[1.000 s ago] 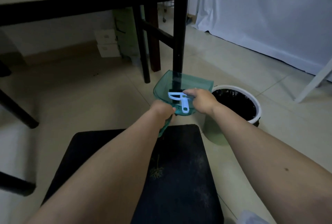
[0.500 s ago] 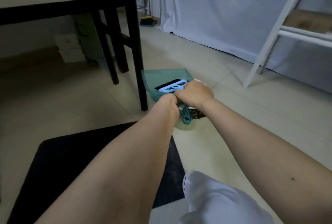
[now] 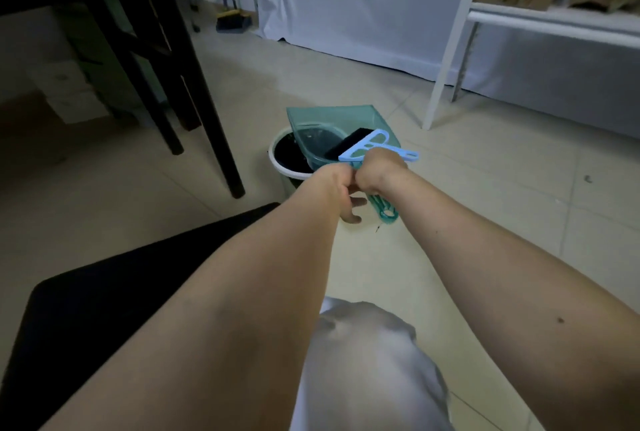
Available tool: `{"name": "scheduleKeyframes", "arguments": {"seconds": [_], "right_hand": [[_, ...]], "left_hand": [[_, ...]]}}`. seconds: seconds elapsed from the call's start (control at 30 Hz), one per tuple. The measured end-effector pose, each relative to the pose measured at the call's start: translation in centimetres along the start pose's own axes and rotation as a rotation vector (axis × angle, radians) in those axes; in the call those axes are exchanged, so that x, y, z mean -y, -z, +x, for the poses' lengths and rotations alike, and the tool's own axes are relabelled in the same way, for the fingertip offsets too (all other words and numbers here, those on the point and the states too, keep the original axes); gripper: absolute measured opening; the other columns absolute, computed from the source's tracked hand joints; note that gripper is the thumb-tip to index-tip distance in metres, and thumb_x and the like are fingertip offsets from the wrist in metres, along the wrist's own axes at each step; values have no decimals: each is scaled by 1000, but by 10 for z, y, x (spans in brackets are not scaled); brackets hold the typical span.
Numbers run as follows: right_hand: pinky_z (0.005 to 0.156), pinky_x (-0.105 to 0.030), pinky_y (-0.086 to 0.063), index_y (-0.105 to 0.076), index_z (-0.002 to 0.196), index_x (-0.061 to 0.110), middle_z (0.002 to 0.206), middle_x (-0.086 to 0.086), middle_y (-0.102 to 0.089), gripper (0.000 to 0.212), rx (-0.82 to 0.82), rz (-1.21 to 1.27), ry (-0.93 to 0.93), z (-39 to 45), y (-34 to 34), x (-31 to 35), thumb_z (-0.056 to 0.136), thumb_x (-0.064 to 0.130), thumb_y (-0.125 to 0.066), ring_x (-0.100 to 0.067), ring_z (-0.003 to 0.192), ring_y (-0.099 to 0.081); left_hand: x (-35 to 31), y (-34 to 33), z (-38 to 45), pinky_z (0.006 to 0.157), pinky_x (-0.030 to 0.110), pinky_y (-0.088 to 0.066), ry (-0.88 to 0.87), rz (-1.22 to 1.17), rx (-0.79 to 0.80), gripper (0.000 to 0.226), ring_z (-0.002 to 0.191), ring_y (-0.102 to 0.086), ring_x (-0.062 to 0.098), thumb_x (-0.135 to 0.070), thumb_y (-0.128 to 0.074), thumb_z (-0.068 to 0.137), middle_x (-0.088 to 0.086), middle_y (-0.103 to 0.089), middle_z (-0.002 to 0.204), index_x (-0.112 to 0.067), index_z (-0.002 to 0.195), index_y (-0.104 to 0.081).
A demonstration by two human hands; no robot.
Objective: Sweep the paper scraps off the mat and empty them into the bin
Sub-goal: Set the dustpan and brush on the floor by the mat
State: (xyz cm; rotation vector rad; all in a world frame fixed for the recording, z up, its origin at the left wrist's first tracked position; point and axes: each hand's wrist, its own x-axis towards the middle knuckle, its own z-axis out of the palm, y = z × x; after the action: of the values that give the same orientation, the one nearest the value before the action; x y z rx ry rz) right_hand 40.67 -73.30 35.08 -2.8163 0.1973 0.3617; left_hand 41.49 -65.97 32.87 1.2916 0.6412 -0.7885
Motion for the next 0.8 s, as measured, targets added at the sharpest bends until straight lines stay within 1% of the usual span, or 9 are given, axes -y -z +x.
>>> {"name": "scheduleKeyframes", "arguments": {"seconds": [0.07, 0.13, 0.23, 0.33, 0.43, 0.53, 0.63, 0.7, 0.8], "right_hand": [[59, -30, -37, -38, 64, 11, 66, -2, -43, 25, -17, 55, -32, 0, -8, -16, 88, 6, -45, -21, 68, -48], [68, -28, -38, -41, 67, 11, 72, -3, -47, 22, -9, 64, -53, -1, -15, -33, 88, 8, -45, -23, 79, -49], [71, -29, -41, -48, 81, 8, 86, -7, -51, 7, 63, -14, -66, -7, -24, -55, 88, 6, -45, -26, 85, -51], [73, -29, -44, -48, 80, 6, 82, -7, -51, 11, 138, -114, -84, -14, -29, -79, 87, 1, -43, -27, 90, -55], [69, -27, -41, -47, 75, 6, 76, -7, -50, 15, 223, -156, -111, -18, -45, -106, 87, 0, -39, -24, 84, -50], [70, -26, -40, -54, 91, 4, 89, -11, -54, 17, 289, -136, -115, -12, -74, -125, 88, -1, -38, -24, 84, -50], [73, -28, -44, -56, 103, 3, 100, -14, -58, 23, 306, -38, -138, 4, -111, -134, 87, 1, -40, -23, 85, -51], [73, -28, -44, -55, 110, 2, 100, -11, -56, 29, 312, 27, -151, 18, -135, -137, 85, 0, -40, -23, 87, -51], [77, -27, -43, -52, 116, 2, 109, -9, -57, 34, 342, 100, -151, 49, -172, -139, 85, 0, -40, -25, 98, -56]], "left_hand": [[7, -3, 7, 111, 48, -29, -6, 71, 26, 32, 120, -54, 19, -19, -33, 100, -3, -66, 89, -14, 98, -64], [14, -10, 11, 108, 48, -32, 10, 137, 86, 31, 124, -53, 20, -23, -35, 102, -2, -68, 99, -15, 95, -64], [26, -16, 18, 102, 44, -37, 76, 207, 169, 46, 126, -52, 24, -40, -30, 103, 6, -61, 127, -8, 124, -56], [40, -12, 31, 93, 40, -45, 142, 292, 219, 62, 127, -53, 30, -48, -28, 101, 16, -59, 130, 3, 129, -51], [52, -1, 46, 88, 39, -48, 174, 260, 128, 49, 123, -55, 34, -36, -39, 101, 21, -62, 119, 4, 124, -51], [62, 11, 61, 97, 35, -49, 129, 158, 3, 35, 120, -56, 32, -15, -37, 103, 20, -58, 130, 5, 130, -47], [75, 19, 84, 105, 34, -45, 103, 105, -23, 29, 124, -54, 30, -5, -31, 102, 20, -56, 131, 6, 113, -56], [85, 26, 104, 103, 34, -46, 116, 81, -50, 29, 124, -55, 29, -5, -30, 102, 19, -57, 131, 4, 106, -57], [95, 40, 145, 101, 37, -46, 143, 31, -93, 33, 123, -54, 32, -6, -28, 102, 22, -53, 133, 4, 125, -49]]}}
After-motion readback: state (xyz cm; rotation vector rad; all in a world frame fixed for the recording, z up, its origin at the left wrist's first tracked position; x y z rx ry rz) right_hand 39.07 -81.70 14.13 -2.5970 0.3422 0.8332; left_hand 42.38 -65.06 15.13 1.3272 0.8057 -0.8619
